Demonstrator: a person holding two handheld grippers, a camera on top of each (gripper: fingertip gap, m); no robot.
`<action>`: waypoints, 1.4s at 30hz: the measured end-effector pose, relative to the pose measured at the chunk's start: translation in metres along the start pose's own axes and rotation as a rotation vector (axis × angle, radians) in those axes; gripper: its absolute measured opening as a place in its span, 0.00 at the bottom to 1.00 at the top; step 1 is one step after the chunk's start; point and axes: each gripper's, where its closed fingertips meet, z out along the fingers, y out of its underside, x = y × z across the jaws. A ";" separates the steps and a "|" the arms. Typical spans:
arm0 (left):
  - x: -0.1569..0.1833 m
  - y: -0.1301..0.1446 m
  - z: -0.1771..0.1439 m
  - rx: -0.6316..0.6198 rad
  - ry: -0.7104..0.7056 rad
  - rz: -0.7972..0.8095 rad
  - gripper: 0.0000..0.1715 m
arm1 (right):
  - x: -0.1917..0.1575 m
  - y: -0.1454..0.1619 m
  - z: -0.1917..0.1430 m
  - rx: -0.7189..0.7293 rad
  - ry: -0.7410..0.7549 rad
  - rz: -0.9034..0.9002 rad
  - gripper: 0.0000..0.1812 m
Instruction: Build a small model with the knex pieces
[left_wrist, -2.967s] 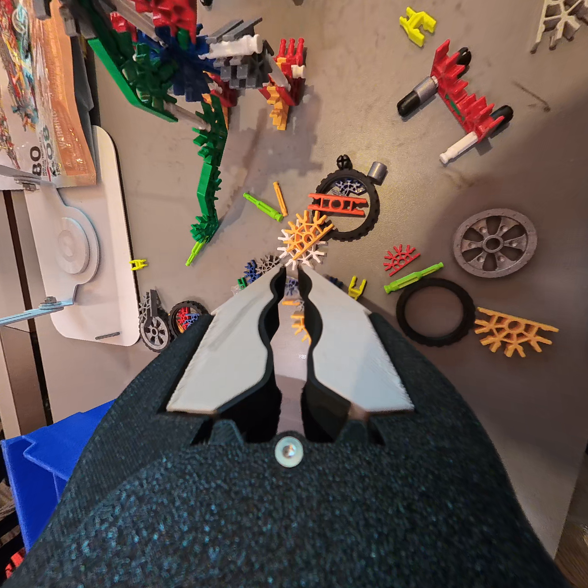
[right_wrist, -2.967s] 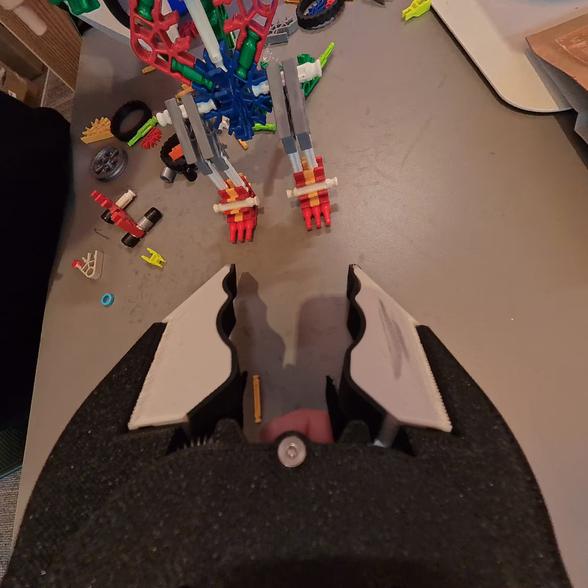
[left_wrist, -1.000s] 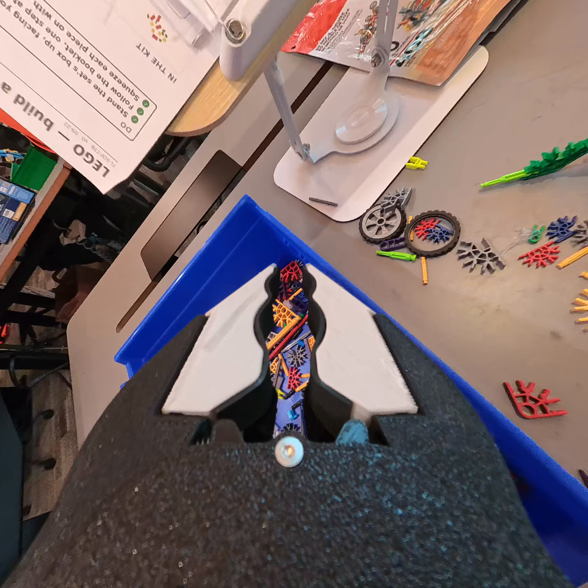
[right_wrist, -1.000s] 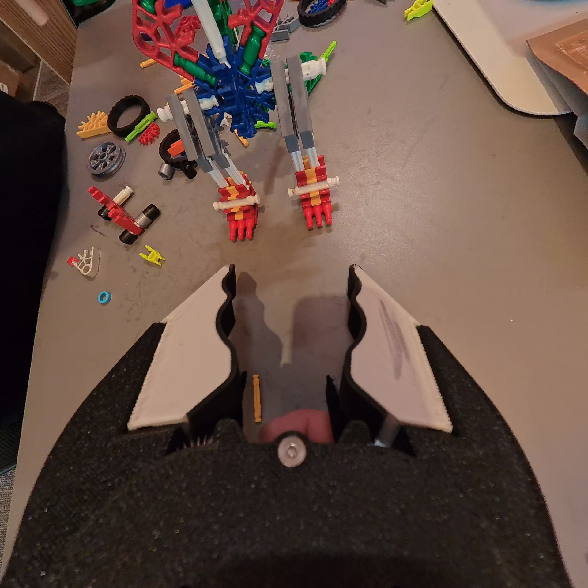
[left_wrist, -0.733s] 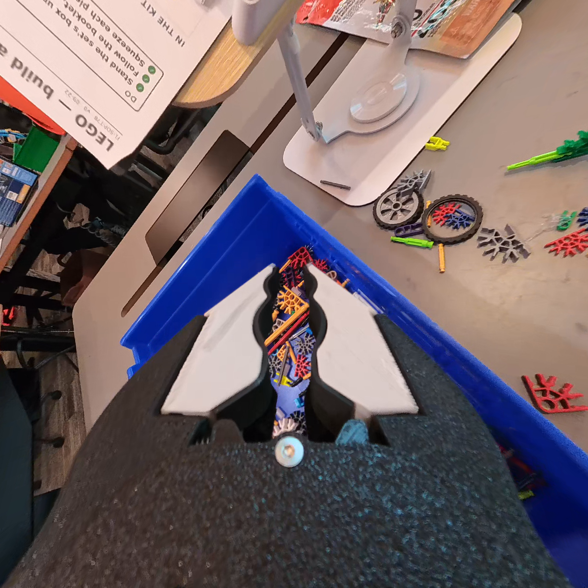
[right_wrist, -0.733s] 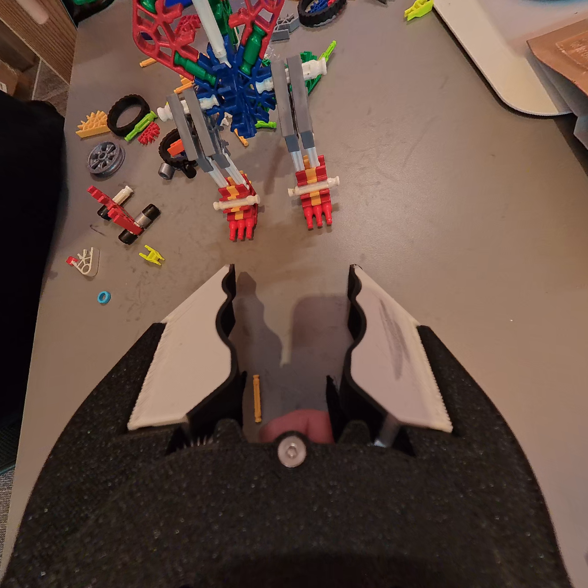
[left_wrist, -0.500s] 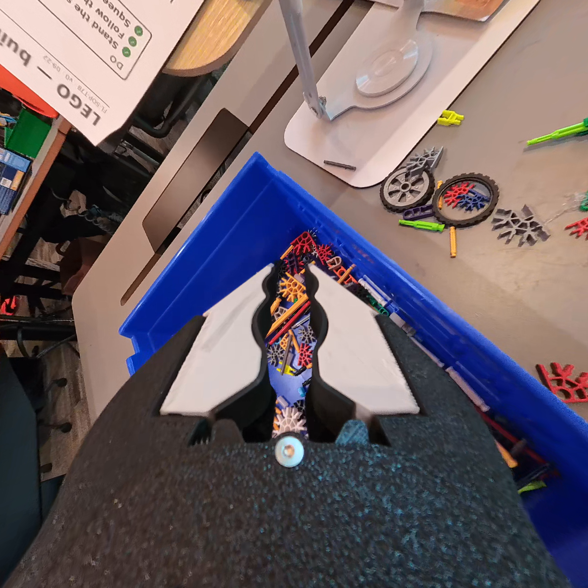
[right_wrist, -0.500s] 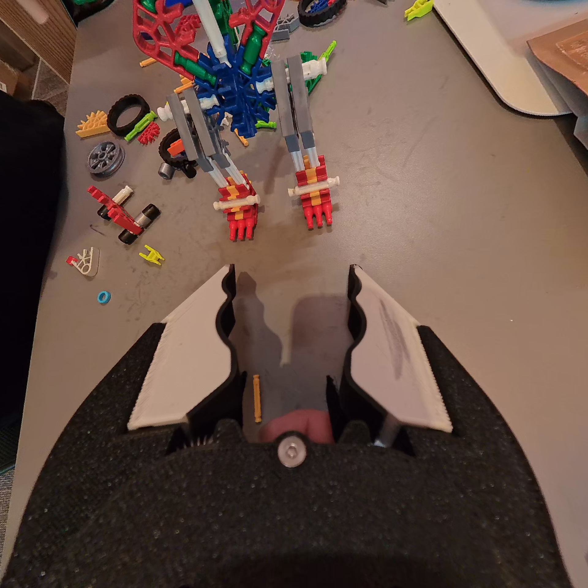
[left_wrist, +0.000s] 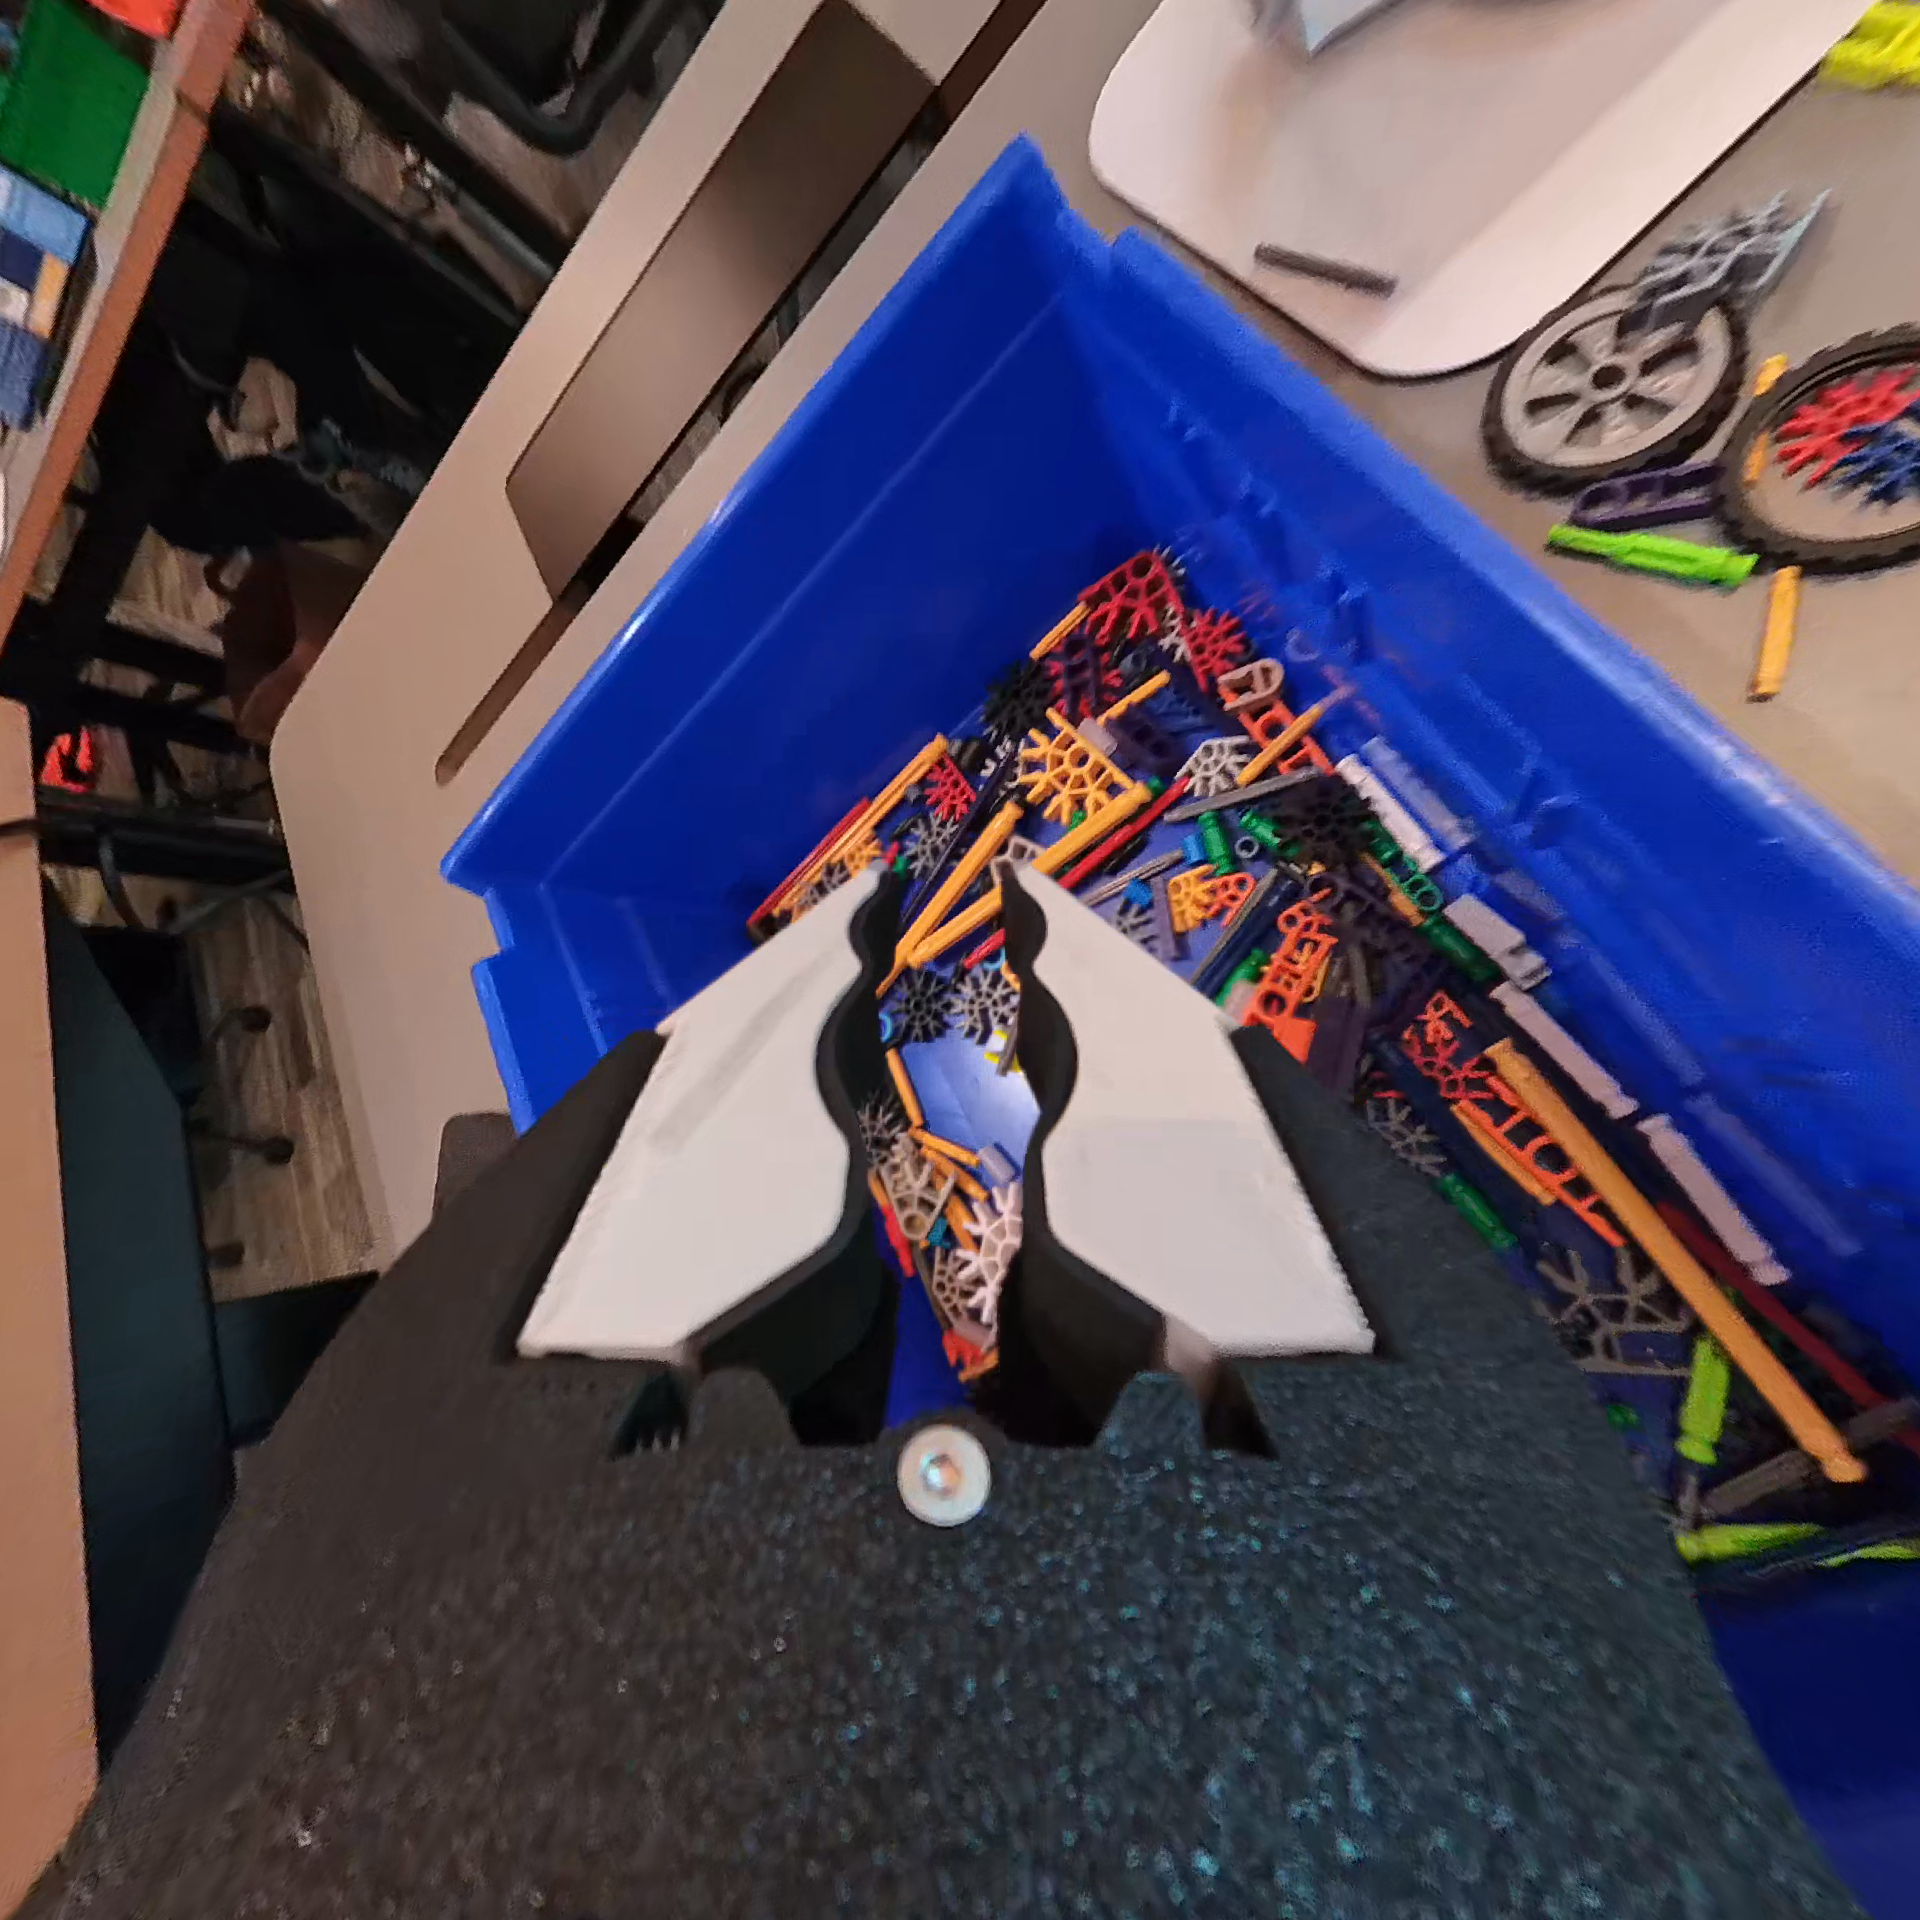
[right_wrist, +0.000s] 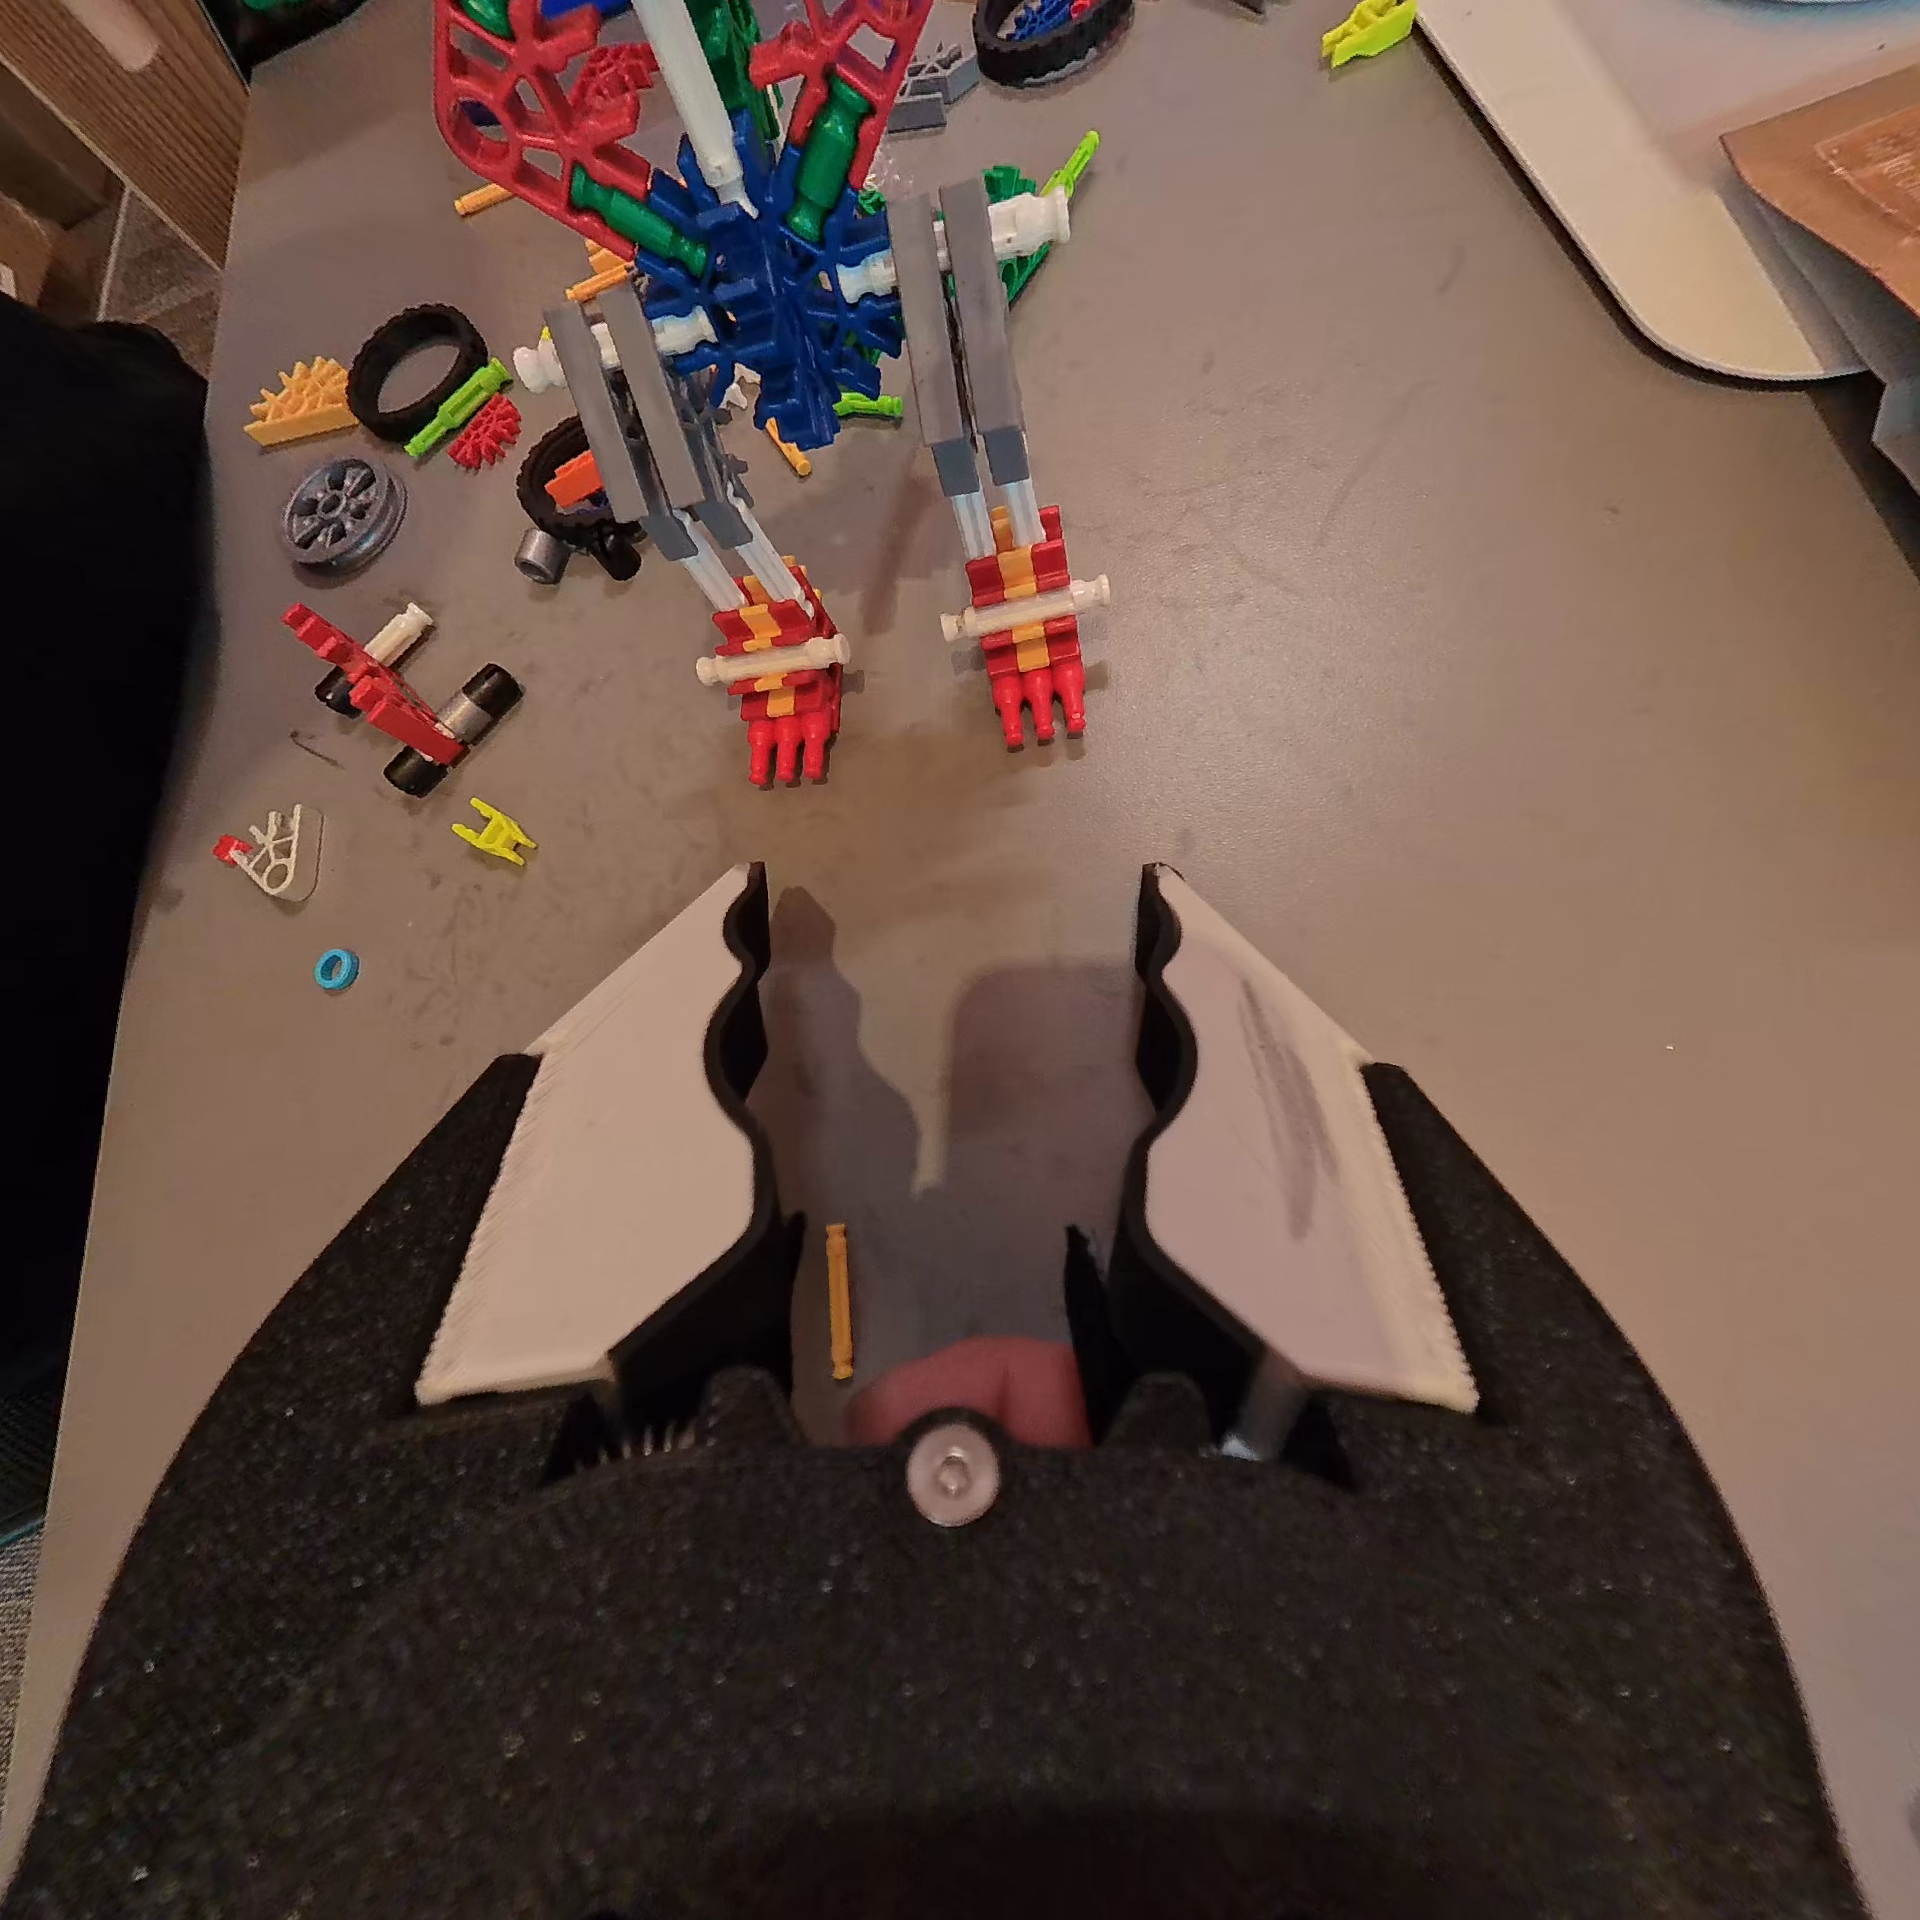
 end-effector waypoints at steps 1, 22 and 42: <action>-0.001 0.003 0.001 -0.013 -0.001 -0.007 0.10 | 0.000 0.000 0.000 0.000 0.000 0.000 0.39; 0.021 0.074 0.000 -0.340 0.182 -0.025 0.18 | 0.000 0.000 0.000 0.000 0.000 0.000 0.39; 0.071 0.073 -0.002 -0.317 0.431 0.010 0.19 | 0.000 0.000 0.000 -0.001 0.000 -0.003 0.39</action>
